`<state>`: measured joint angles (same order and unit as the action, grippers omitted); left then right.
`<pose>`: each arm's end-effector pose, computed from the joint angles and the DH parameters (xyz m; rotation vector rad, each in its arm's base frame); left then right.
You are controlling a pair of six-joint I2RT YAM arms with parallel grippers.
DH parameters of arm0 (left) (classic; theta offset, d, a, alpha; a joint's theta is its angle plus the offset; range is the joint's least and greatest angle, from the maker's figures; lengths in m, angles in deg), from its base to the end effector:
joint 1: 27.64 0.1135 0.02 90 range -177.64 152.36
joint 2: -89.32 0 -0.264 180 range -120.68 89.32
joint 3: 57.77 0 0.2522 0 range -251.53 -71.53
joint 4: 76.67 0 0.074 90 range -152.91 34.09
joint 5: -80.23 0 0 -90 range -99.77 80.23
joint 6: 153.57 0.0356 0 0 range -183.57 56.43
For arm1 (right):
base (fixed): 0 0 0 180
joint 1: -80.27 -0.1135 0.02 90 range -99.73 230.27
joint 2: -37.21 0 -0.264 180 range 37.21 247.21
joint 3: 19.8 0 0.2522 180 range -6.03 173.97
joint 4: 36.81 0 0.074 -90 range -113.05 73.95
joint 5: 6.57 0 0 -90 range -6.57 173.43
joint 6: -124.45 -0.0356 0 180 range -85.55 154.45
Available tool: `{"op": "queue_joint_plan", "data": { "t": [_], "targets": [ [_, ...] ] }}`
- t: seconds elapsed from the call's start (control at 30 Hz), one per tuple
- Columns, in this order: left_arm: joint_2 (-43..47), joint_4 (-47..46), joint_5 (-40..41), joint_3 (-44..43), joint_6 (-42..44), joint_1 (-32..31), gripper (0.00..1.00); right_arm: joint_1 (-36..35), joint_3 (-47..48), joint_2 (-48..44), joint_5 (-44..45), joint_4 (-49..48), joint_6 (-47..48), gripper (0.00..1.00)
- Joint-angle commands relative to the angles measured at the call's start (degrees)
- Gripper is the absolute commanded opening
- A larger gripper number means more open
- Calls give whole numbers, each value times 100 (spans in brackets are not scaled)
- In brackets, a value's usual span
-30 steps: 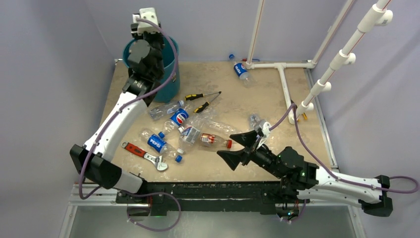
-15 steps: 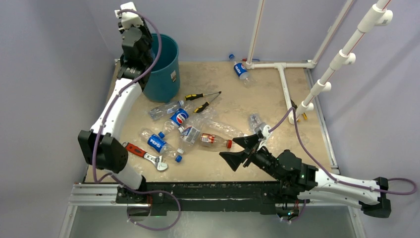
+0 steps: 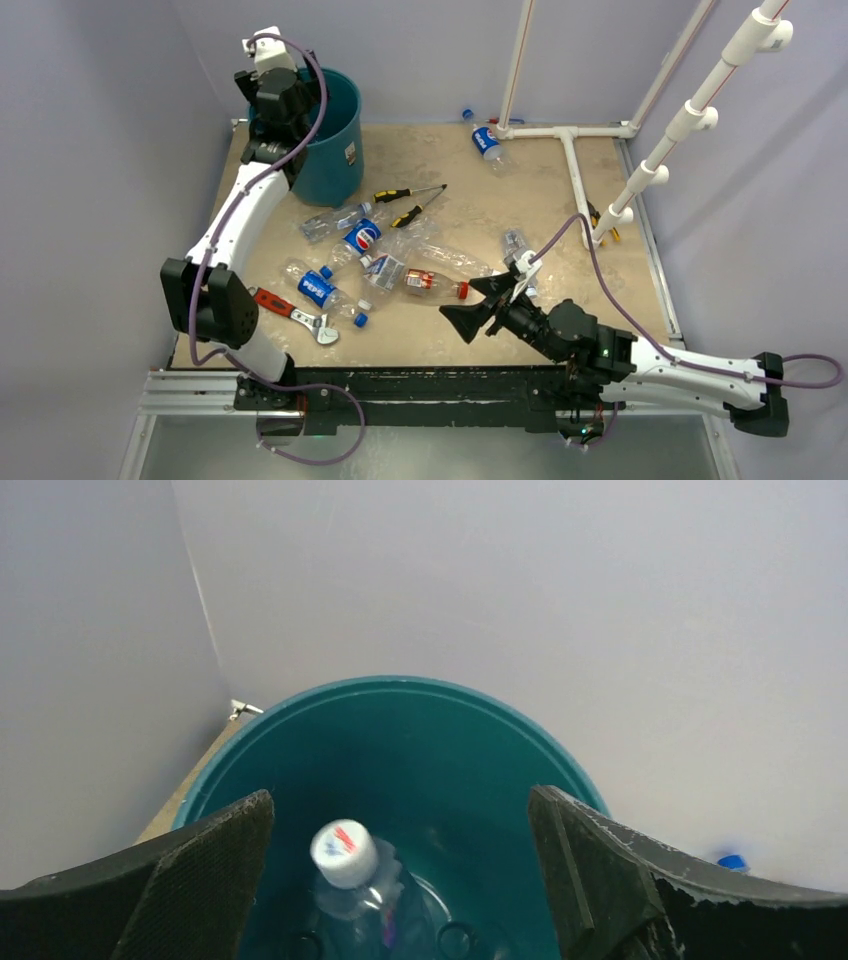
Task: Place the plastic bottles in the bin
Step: Place the plastic bottle in the trash bin, then pick up the plastic bottle at the center of the board.
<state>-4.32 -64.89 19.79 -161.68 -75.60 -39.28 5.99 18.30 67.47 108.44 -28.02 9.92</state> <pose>0.3854 -0.0615 0.4192 -0.4021 1.5429 0.0903 0.0546 0.1384 0.2792 -0.3650 1.6371 0.9874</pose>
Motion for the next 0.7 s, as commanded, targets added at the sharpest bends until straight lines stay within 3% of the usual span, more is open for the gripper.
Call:
{"op": "queue_joint_plan", "data": {
  "t": [0.0,0.17,0.27,0.4,0.53,0.67],
  "targets": [
    [753,56,-116,-288,-502,21,98,-3,356,61,279,-28,-134,99],
    [1563,1247,-935,-195,-1790,6,99,8,441,168,638,15,-658,99],
    [1998,1759,-1617,270,-2259,-209,99,10,780,616,1454,653,-974,99],
    [2517,2117,-1908,1228,-2361,-1179,99,55,1298,1514,2154,1647,-1410,99],
    [2956,2154,-2295,2513,-2524,-1877,99,425,1264,1890,1765,1463,-1387,96],
    [3401,2342,-2012,3341,-2623,-2536,94,1274,951,1869,892,1093,-1540,88]
  ]
}}
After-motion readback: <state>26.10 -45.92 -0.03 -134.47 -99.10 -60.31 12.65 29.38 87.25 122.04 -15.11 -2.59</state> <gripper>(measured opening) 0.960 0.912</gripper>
